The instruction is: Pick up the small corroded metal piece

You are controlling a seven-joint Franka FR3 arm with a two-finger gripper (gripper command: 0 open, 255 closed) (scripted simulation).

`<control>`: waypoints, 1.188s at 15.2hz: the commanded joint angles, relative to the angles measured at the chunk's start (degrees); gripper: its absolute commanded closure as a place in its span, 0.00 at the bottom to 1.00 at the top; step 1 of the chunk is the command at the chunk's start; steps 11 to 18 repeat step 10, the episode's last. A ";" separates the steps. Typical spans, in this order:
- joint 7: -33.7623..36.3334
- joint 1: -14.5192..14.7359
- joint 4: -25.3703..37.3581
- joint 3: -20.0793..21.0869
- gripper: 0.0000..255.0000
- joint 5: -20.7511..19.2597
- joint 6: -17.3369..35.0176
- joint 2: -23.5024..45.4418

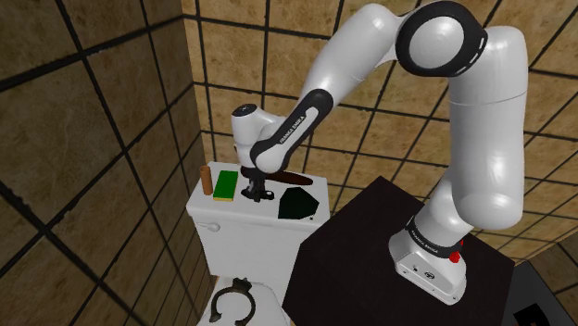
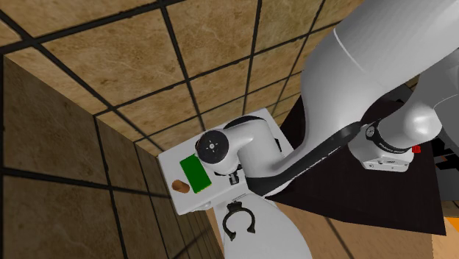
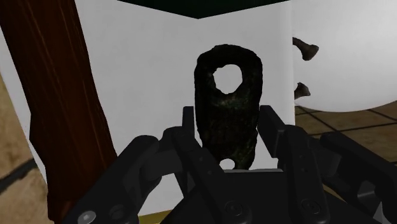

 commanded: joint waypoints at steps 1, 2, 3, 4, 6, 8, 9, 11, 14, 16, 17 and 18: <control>-0.32 -0.23 -0.43 0.36 1.00 0.45 -1.10 -1.53; -0.50 -0.34 -0.56 0.51 1.00 0.67 -1.64 -2.21; -0.67 -0.44 -0.67 0.67 1.00 0.89 -2.20 -2.89; -0.85 -0.55 -0.77 0.82 1.00 1.11 -2.76 -3.57; -1.20 -0.75 -0.93 1.11 1.00 1.56 -3.90 -4.90; -1.55 -0.94 -1.05 1.39 1.00 2.01 -5.05 -6.20; -1.58 -0.95 -1.06 1.40 1.00 2.05 -5.14 -6.30; -1.58 -0.95 -1.06 1.40 1.00 2.05 -5.14 -6.30; -1.58 -0.95 -1.06 1.40 1.00 2.05 -5.14 -6.30; -1.58 -0.95 -1.06 1.40 1.00 2.05 -5.14 -6.30; -1.58 -0.95 -1.06 1.40 1.00 2.05 -5.14 -6.30; -1.58 -0.95 -1.06 1.40 1.00 2.05 -5.14 -6.30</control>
